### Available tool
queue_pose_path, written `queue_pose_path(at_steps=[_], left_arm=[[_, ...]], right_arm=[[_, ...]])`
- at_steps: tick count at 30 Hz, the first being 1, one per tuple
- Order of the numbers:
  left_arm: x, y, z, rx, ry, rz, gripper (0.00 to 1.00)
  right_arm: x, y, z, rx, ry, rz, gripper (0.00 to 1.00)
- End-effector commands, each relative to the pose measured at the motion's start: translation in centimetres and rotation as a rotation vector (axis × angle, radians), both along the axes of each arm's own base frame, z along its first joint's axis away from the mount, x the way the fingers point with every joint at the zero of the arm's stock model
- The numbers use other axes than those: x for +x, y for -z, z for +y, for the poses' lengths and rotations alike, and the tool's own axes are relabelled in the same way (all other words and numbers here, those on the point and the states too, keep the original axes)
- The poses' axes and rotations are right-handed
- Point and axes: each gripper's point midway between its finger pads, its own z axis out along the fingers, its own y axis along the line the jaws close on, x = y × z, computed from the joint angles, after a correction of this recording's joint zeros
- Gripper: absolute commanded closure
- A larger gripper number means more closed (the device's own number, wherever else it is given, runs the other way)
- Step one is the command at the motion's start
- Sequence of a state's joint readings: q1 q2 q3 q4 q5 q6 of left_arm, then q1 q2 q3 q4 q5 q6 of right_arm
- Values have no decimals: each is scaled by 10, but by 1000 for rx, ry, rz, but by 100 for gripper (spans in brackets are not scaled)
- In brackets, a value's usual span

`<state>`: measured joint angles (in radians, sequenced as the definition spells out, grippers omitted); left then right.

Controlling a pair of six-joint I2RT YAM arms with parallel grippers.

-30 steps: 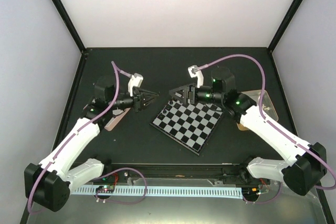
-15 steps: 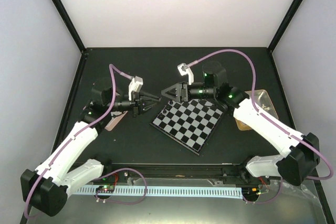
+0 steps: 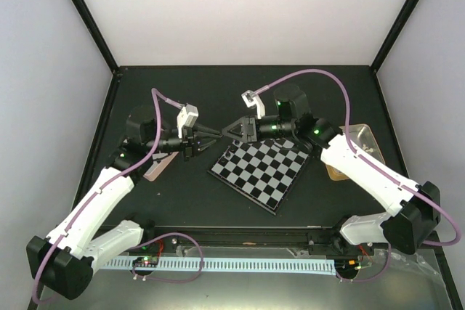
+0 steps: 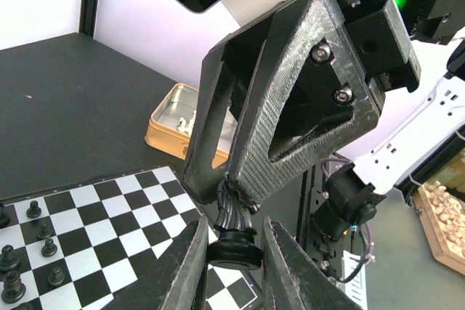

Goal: Set up the chess pieces on the board
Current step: Pick up the chess piece from the storage box.

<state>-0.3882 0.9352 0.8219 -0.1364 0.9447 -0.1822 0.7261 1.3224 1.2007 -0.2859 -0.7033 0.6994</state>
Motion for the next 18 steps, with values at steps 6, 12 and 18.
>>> queue_pose_path(at_steps=[6,12,18], left_arm=[[-5,-18,0,-6,5,-77,80],[-5,-19,0,-5,1,-80,80],[5,-18,7,22,-87,-82,50]], right_arm=[[-8,-5,12,19,-67,37,81],[-15,-13,18,88,-116,83,96],[-4,-10,12,58,-38,9,99]])
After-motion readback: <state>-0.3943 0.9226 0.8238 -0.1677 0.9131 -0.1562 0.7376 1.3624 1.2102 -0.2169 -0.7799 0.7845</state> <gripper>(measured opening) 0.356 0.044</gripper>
